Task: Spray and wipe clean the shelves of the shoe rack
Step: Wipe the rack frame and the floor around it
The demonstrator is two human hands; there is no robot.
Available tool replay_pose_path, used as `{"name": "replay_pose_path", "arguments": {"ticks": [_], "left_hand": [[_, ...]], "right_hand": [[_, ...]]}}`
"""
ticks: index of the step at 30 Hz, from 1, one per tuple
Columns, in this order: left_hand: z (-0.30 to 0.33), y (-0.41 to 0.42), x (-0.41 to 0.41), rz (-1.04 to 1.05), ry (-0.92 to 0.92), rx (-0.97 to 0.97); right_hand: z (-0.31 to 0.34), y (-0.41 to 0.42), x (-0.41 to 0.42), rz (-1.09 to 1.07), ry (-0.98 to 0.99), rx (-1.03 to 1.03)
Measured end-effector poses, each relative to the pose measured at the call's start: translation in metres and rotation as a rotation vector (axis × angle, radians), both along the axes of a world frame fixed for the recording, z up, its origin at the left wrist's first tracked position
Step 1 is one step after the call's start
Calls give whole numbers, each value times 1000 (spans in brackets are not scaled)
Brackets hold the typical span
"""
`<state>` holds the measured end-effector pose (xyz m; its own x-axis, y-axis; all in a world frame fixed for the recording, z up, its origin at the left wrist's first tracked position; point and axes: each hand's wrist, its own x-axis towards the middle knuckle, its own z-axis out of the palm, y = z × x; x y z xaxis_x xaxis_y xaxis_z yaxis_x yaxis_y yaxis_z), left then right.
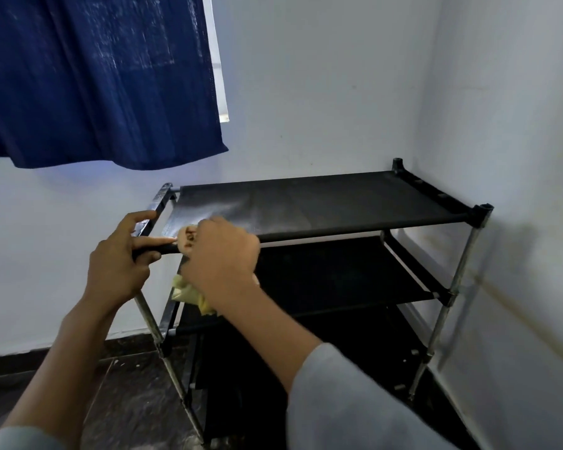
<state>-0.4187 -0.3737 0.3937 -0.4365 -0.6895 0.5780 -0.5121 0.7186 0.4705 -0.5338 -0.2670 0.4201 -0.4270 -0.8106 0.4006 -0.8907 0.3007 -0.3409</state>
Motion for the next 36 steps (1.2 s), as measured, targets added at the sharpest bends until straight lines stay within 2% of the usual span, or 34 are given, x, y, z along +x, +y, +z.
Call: {"name": "replay_pose_path", "arguments": {"ticks": [4,8,13,19,23,29,33,36], "left_hand": [[2,3,2,-19,-23,-16],[2,3,2,-26,-23,-23],[2,3,1,-29,-1,2],[5,5,3,-39,-11,47],[7,5,1,-30,-14,67],[9,6,2,-46,-109,6],[12,8,1,-45,-161,-6],[13,10,0,-43,-142,11]], "right_hand": [[-4,35,-42,-11,25,-78],[-11,93,-112,-180,62,-24],[-3,164,-195,-463,-127,32],[2,145,-191,-553,-201,5],[5,102,-132,-476,-202,-78],[-3,16,-9,-132,-145,-86],[-10,22,-16,-50,-116,-146],[-18,57,-58,-96,-85,-145]]}}
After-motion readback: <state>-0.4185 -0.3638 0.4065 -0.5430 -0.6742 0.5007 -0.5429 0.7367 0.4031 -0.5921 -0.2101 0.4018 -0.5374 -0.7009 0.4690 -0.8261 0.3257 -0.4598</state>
